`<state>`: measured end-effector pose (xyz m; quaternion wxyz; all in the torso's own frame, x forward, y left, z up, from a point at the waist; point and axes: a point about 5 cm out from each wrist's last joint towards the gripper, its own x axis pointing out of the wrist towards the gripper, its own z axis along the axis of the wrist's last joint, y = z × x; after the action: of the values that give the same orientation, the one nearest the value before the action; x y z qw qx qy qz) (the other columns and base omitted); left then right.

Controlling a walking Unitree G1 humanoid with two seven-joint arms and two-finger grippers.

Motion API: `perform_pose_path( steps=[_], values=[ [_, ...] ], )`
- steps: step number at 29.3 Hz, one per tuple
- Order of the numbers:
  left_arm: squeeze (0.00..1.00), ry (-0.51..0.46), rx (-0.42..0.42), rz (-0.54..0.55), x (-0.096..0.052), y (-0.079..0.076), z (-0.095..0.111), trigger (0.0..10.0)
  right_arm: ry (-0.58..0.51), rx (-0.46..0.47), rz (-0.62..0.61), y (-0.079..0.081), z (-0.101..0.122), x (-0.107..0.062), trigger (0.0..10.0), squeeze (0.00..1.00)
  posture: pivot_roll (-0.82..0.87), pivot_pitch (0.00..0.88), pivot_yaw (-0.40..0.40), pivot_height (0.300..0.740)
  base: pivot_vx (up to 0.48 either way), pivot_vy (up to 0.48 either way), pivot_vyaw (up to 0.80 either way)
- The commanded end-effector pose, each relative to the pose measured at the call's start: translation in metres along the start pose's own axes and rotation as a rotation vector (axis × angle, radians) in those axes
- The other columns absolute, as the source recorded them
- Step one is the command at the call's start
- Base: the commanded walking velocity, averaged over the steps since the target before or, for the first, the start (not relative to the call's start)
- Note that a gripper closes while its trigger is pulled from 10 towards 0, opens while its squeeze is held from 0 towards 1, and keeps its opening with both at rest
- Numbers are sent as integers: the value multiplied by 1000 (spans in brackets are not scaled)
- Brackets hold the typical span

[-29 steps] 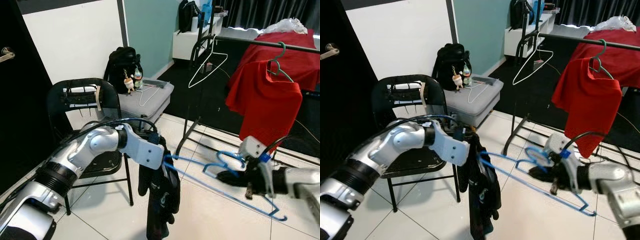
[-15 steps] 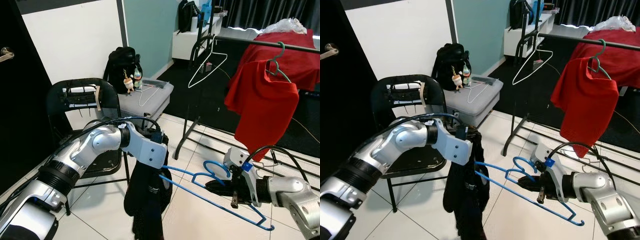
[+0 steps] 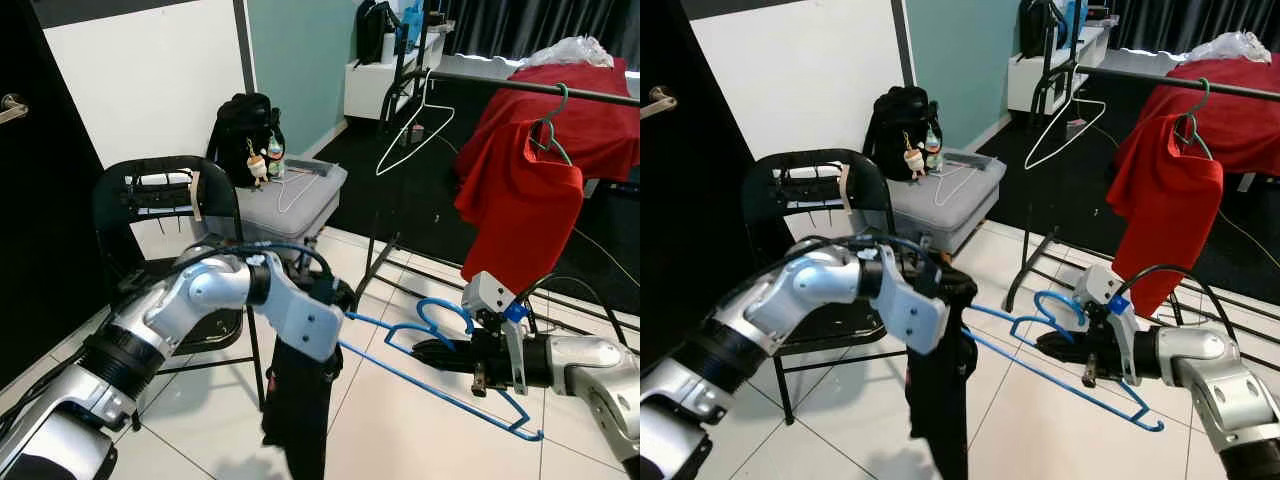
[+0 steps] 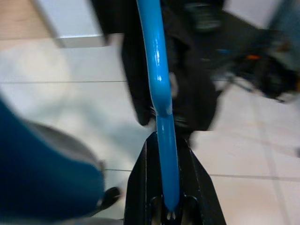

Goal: Hang hanger

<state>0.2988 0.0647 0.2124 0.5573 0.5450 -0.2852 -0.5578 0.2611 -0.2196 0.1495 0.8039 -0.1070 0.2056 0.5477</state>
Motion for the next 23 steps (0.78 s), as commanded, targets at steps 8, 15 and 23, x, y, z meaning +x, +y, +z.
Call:
perform_pose_path(
  steps=[8,15,23],
  values=[
    [0,-34,77,23,9,9,4,10000,21,-26,172,15,2,29,10000,0,-121,0,30,740,0,0,0],
    [0,0,81,12,-3,17,-2,10000,114,-41,105,3,-11,26,10000,0,-115,0,33,740,0,0,0],
    [0,31,-7,-37,-17,5,-9,10000,195,-35,-14,-11,-20,0,10000,0,-112,0,31,740,0,0,0]
  ],
)
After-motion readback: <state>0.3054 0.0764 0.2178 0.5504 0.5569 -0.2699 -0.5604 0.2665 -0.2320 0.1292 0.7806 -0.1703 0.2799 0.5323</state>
